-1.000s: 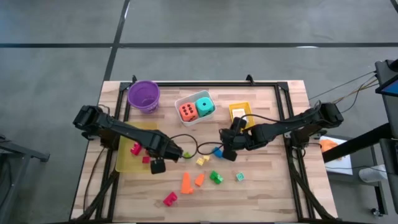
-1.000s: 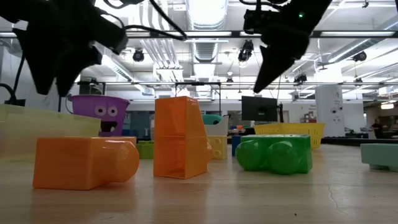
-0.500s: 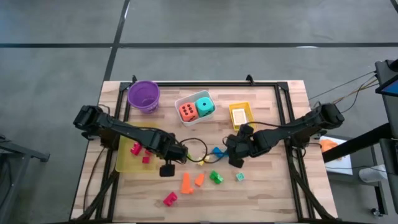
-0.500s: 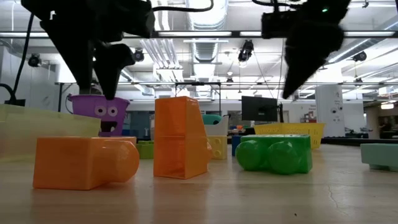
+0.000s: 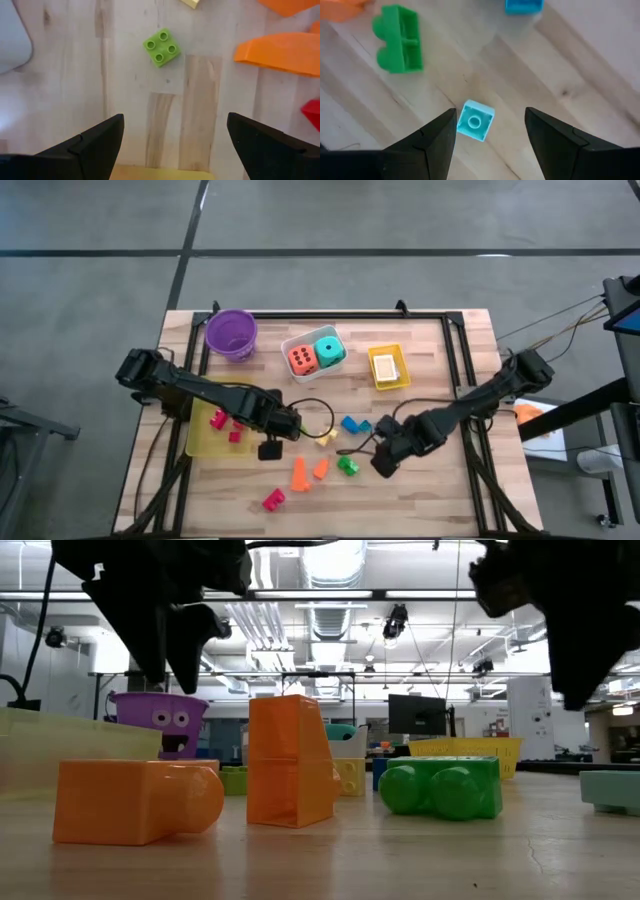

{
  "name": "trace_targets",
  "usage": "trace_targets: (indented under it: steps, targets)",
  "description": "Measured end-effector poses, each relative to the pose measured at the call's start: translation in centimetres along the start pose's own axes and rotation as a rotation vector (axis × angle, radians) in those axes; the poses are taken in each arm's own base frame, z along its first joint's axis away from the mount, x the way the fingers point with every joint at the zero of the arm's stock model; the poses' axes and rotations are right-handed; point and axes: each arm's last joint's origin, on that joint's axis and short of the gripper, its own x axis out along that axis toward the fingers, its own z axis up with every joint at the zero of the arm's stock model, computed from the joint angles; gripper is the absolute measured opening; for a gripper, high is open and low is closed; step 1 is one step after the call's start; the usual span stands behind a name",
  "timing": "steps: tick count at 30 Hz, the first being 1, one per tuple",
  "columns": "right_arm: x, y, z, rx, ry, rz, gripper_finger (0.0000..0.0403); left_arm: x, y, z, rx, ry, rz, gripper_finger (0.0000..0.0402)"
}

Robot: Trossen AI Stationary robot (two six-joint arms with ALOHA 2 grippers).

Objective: Pick & Place Toys
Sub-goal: Put the light blue game piece into the light yellow bin

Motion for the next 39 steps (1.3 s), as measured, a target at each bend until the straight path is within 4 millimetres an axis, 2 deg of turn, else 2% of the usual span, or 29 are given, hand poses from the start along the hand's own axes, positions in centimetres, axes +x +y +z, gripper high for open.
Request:
trace_targets:
  steps: [7,16,23,30,39]
  targets:
    - [3.4,1.6,-2.3,0.034,0.003,-0.099,0.0233,0.0,0.1,0.2,0.025,-0.025,0.043,0.0356]
    - [5.3,3.8,-3.3,0.024,-0.028,-0.178,0.0233,-0.6,0.2,0.0,0.048,-0.038,0.042,0.0356]
    - [5.7,3.9,-3.7,0.009,-0.016,-0.378,0.0233,-0.8,0.3,-0.1,0.048,-0.037,0.043,0.0356]
    - [7.0,5.1,-3.8,-0.076,0.007,-0.383,0.0233,-0.8,0.3,-0.1,0.047,-0.036,0.042,0.0356]
    - [7.1,5.0,-4.2,-0.118,0.010,-0.378,0.0225,-0.8,0.3,-0.1,0.047,-0.037,0.042,0.0356]
